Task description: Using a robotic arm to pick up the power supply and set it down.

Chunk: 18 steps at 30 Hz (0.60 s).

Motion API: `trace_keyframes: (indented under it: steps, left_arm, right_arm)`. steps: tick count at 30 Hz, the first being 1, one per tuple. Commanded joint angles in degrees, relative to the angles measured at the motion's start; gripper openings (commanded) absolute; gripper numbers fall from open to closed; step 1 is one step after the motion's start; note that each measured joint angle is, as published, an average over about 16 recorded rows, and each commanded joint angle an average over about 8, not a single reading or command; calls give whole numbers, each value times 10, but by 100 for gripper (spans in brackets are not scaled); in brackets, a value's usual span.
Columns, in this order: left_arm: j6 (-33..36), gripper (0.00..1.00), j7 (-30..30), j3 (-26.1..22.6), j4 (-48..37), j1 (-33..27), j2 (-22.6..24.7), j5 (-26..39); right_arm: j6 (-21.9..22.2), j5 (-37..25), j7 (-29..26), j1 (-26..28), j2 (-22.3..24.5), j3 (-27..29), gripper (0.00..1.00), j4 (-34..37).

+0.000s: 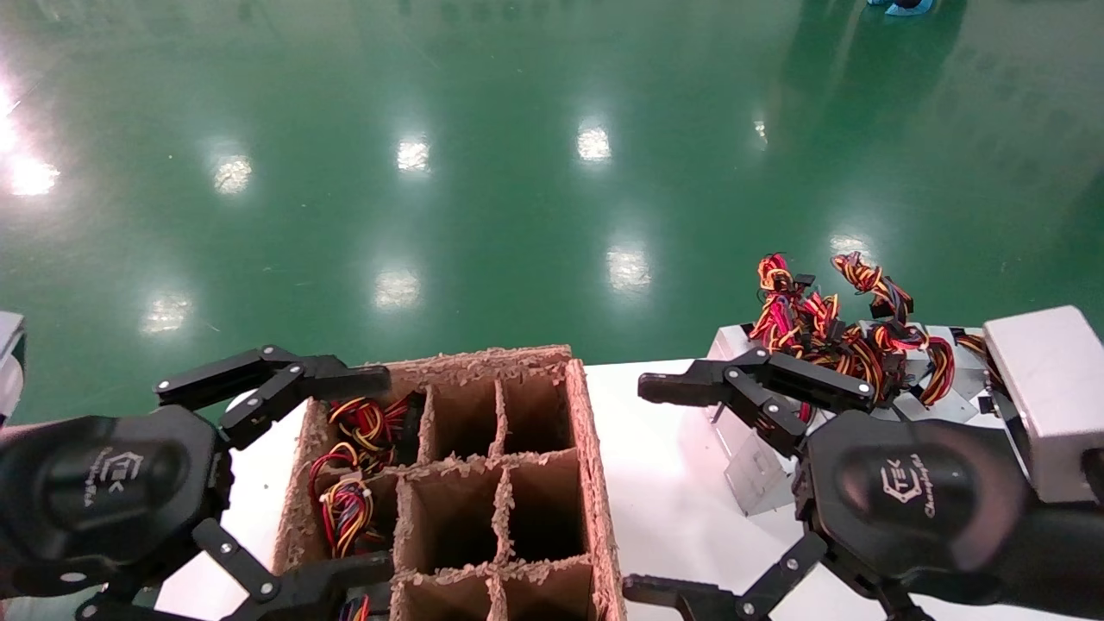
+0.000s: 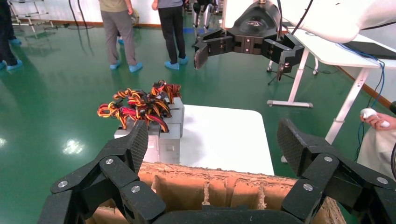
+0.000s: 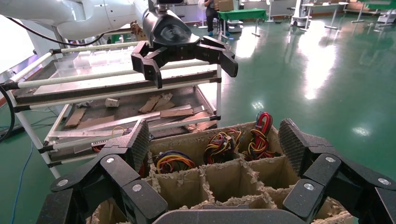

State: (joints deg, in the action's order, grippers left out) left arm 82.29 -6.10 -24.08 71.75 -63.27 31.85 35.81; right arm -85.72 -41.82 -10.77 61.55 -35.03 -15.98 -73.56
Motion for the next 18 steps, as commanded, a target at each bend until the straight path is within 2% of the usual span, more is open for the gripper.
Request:
trace_keyframes:
  steps: [1,18]
  left_arm:
    - [0,100,0,0,0,0,0,0]
    - [0,100,0,0,0,0,0,0]
  right_arm:
    - [0,0,0,0,0,0,100,0]
    - [1,-1,-1,0,0,-1,100,0]
